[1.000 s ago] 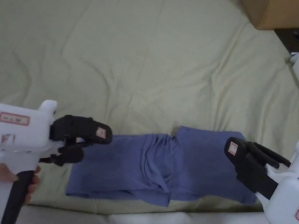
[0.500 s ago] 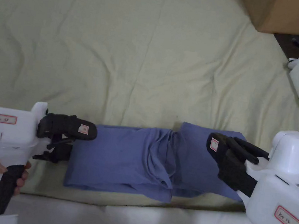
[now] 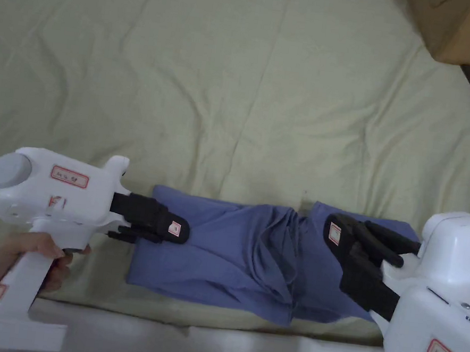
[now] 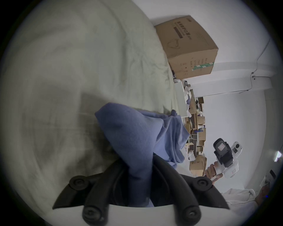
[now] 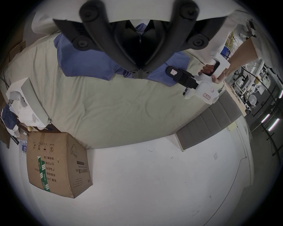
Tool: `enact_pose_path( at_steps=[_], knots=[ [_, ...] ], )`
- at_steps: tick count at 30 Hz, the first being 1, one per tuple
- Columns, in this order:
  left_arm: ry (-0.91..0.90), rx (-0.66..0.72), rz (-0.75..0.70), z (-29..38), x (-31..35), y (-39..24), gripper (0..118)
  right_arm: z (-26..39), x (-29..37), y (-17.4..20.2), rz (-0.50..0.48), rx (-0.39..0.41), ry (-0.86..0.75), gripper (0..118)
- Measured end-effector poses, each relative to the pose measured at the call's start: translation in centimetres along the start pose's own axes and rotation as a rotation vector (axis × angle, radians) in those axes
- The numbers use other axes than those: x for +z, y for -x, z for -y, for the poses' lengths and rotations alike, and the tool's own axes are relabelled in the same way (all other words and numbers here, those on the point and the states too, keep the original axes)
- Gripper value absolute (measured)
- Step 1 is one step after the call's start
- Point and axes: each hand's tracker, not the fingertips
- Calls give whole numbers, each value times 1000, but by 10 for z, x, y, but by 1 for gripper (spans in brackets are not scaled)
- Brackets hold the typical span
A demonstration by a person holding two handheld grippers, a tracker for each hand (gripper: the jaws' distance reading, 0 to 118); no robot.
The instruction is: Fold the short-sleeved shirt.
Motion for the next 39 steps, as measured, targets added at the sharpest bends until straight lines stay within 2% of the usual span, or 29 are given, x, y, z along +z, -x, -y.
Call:
enact_pose_path(
  at_steps=[4,5,13,17,19,21,27,31,35,39],
  knots=[
    [-24,-47,-35,-8,27,-8,8,3,-2,-3,27,46,18,0],
    [-57,-24,-61,-10,38,-7,8,5,-1,-7,28,46,15,0],
    [-166,59,-307,13,149,13,8,8,6,-29,28,-36,-24,0],
    [-218,130,-388,23,166,6,8,9,7,-33,20,-62,-36,0],
    [-223,122,-397,25,164,-13,8,8,8,-34,20,-70,-40,0],
    [-231,93,-404,23,158,-37,8,7,11,-35,17,-71,-51,0],
    [-208,155,-406,6,114,-115,8,6,20,-43,20,-85,-76,0],
    [-127,-8,-397,-4,63,-165,8,9,22,-54,19,-116,-85,0],
    [-59,26,-317,-19,-6,-181,9,10,23,-62,22,-130,-84,0],
    [27,-39,-317,-32,-80,-176,16,12,32,-69,41,-125,-93,0]
  ],
)
